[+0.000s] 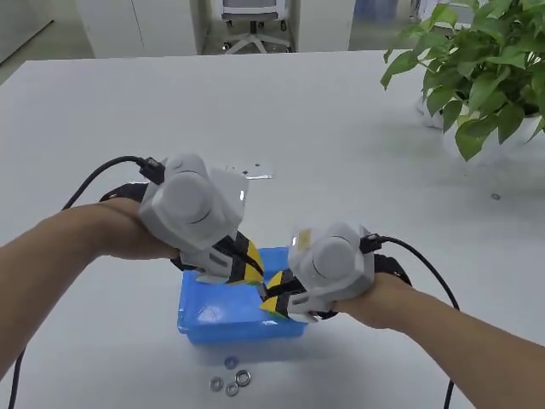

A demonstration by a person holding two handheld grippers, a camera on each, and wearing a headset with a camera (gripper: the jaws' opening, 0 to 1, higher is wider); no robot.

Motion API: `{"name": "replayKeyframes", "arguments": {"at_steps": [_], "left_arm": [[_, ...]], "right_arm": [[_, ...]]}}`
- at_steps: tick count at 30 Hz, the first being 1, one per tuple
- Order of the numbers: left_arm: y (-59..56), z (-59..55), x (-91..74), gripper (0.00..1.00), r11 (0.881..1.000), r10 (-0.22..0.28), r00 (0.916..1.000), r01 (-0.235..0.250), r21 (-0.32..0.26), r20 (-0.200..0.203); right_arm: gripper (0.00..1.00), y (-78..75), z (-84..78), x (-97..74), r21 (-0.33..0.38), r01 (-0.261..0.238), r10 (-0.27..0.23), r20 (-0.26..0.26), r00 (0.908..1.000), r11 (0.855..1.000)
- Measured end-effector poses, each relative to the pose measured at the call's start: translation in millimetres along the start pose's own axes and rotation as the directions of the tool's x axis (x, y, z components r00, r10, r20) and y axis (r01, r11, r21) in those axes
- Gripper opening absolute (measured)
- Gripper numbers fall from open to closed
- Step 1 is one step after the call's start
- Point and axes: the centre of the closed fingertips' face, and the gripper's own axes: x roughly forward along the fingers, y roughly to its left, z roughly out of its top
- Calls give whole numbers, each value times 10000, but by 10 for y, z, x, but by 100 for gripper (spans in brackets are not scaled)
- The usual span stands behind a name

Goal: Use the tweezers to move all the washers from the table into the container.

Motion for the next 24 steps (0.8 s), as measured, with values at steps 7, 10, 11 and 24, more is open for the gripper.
{"name": "replayKeyframes", "arguments": {"at_steps": [7, 10, 11, 24], "left_arm": [[-20, 103, -76, 7, 9998, 166, 9998, -168, 120, 97], [-38, 132, -101, 7, 9997, 190, 9998, -192, 160, 116], [-48, 146, -116, 7, 9996, 207, 9997, -210, 177, 121], [-158, 269, -303, 7, 9981, 478, 9988, -482, 375, 123]], "right_arm": [[10, 12, 92, -86, -67, 200, -198, 183, 9996, 9998], [10, 31, 118, -121, -134, 248, -245, 213, 9995, 9996], [10, 38, 127, -132, -152, 263, -260, 219, 9994, 9995], [10, 133, 307, -264, -371, 524, -506, 489, 9975, 9979]]}}
